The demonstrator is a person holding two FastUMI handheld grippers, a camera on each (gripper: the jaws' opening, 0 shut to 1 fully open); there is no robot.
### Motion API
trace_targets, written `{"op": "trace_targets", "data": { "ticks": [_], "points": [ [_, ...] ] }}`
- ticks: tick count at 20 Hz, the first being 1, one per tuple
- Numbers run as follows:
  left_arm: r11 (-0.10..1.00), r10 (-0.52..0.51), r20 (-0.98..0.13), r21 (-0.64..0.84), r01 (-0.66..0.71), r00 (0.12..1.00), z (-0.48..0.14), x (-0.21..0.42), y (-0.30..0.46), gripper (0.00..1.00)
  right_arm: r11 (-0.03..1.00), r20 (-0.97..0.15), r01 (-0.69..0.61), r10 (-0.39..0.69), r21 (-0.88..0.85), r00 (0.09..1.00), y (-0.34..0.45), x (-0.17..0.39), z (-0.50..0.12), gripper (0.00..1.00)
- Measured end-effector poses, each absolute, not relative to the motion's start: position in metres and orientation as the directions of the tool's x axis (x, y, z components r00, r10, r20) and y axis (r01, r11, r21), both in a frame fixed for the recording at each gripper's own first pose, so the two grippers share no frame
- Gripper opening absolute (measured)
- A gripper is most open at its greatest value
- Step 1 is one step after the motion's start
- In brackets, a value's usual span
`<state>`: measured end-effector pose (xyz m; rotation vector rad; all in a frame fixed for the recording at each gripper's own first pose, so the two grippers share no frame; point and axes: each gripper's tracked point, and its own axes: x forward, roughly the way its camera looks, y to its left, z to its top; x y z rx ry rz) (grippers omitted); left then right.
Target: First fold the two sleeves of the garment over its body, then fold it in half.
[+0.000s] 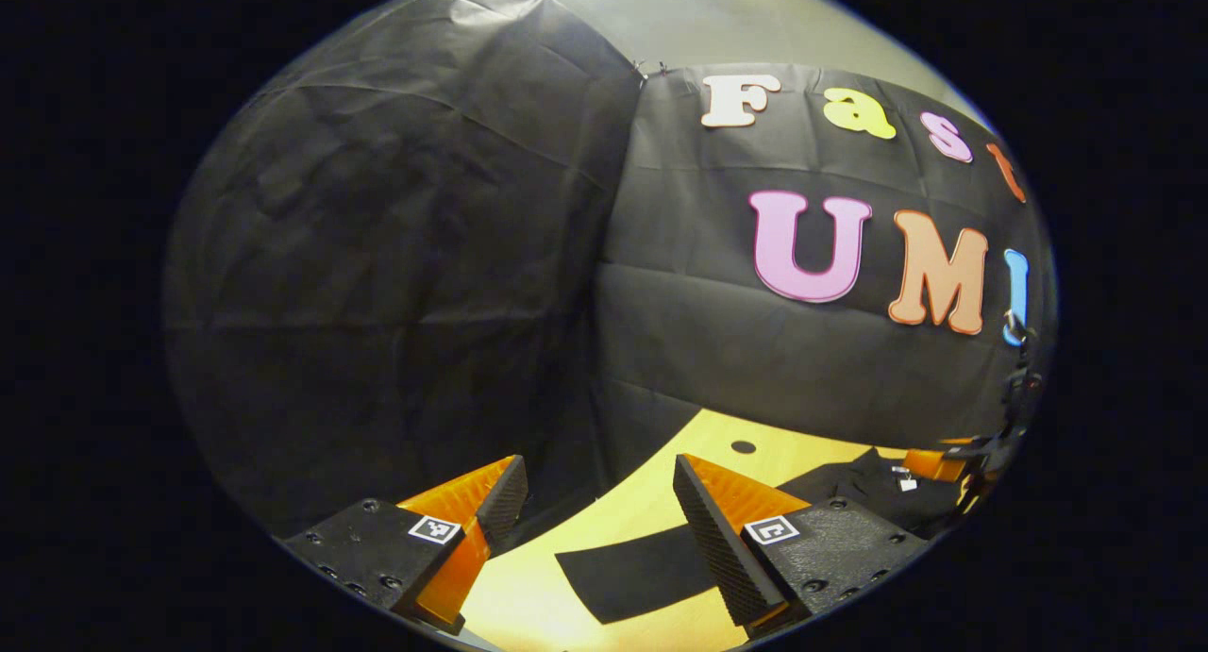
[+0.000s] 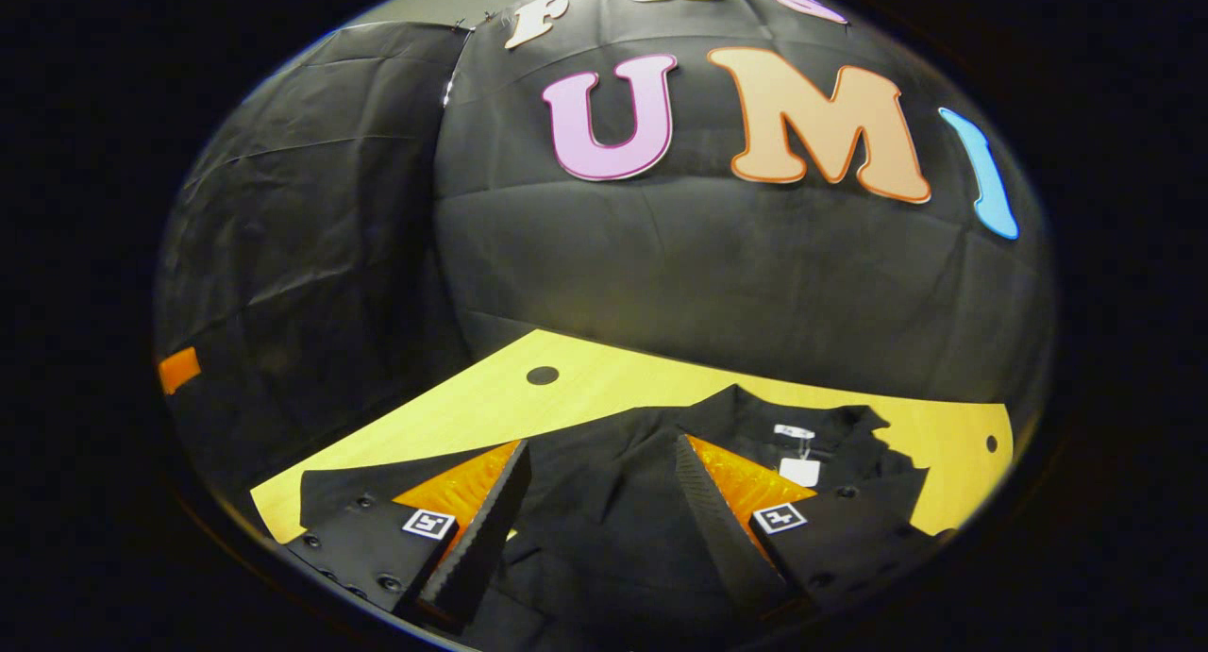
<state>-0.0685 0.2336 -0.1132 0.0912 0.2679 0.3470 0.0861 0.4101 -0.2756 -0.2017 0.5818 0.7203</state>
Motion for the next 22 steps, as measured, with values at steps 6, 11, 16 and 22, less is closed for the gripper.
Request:
{"op": "trace_targets", "data": {
  "ticks": [6, 11, 16, 22],
  "points": [
    [0.952, 0.291, -0.383, 0.210, -0.224, 0.877, -0.189, -0.061, 0.224, 0.93, 0.830, -0.446, -0.558, 0.502, 0.009, 0.741, 0.325, 0.084, -0.202, 0.98],
    [0.951, 0.278, -0.501, 0.261, -0.164, 0.820, -0.260, -0.062, 0.225, 0.94, 0.900, -0.325, -0.436, 0.410, -0.010, 0.853, 0.254, 0.077, -0.141, 0.97],
    [0.957, 0.281, -0.602, 0.233, -0.172, 0.747, -0.309, -0.066, 0.229, 0.95, 0.951, -0.256, -0.308, 0.294, -0.017, 0.921, 0.189, 0.074, -0.104, 0.97],
    [0.955, 0.287, -0.627, 0.250, -0.162, 0.724, -0.343, -0.073, 0.233, 0.96, 0.966, -0.227, -0.234, 0.254, 0.112, 0.940, 0.147, 0.063, -0.078, 0.97]
  ]
}}
